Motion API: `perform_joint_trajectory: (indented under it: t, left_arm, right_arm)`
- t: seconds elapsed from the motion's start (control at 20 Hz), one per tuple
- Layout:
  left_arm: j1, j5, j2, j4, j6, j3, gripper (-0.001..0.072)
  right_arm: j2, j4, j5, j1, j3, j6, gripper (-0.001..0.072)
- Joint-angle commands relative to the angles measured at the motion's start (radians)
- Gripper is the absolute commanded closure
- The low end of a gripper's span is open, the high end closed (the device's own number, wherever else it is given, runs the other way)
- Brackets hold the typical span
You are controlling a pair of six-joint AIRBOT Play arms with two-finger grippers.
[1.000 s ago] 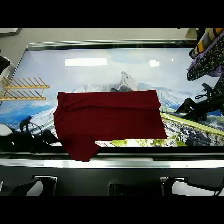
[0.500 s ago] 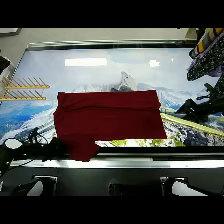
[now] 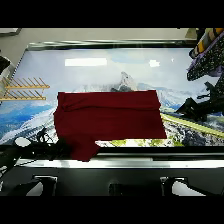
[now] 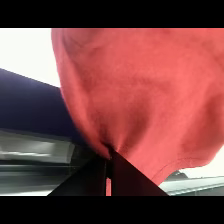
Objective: Fold the clothes and pants, and hang the long-sleeved shirts on hangers.
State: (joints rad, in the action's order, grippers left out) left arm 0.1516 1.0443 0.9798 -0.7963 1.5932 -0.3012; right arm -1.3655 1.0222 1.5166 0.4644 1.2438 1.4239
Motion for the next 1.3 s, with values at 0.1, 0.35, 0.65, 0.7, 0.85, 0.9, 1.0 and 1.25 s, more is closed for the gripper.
perform_joint_trajectory:
  t: [0.1, 0.35, 0.65, 0.7, 0.85, 0.9, 1.0, 1.25]
  left_arm:
    - [-0.009, 0.006, 0.006, 0.007, -0.001, 0.0, 0.0691]
    - [-0.008, 0.017, 0.006, 0.008, -0.001, 0.0, 0.0691]
    - [-0.008, 0.042, 0.005, 0.008, 0.0, 0.0, 0.0692]
    - [-0.008, 0.041, 0.005, 0.008, 0.0, 0.0, 0.0692]
    - [-0.008, 0.041, 0.005, 0.008, 0.0, -0.001, 0.0691]
    - [-0.008, 0.041, 0.005, 0.008, 0.0, -0.001, 0.0692]
    - [-0.008, 0.04, 0.005, 0.008, 0.0, -0.005, 0.0691]
    - [-0.008, 0.04, 0.006, 0.008, 0.0, -0.029, 0.0692]
  right_arm:
    - [-0.01, -0.024, 0.015, 0.127, -0.006, 0.002, 0.0354]
    - [-0.069, 0.01, -0.041, 0.166, -0.208, -0.072, 0.0276]
    - [-0.104, -0.036, -0.19, 0.166, -0.423, -0.2, 0.0231]
    - [-0.106, -0.056, -0.209, 0.166, -0.443, -0.218, 0.0232]
    - [-0.107, -0.132, -0.235, 0.166, -0.479, -0.258, 0.0232]
    - [-0.107, -0.154, -0.237, 0.166, -0.487, -0.268, 0.0233]
    - [-0.107, -0.171, -0.238, 0.149, -0.5, -0.277, 0.0234]
    - [-0.108, -0.125, -0.275, 0.041, -0.503, -0.238, 0.0533]
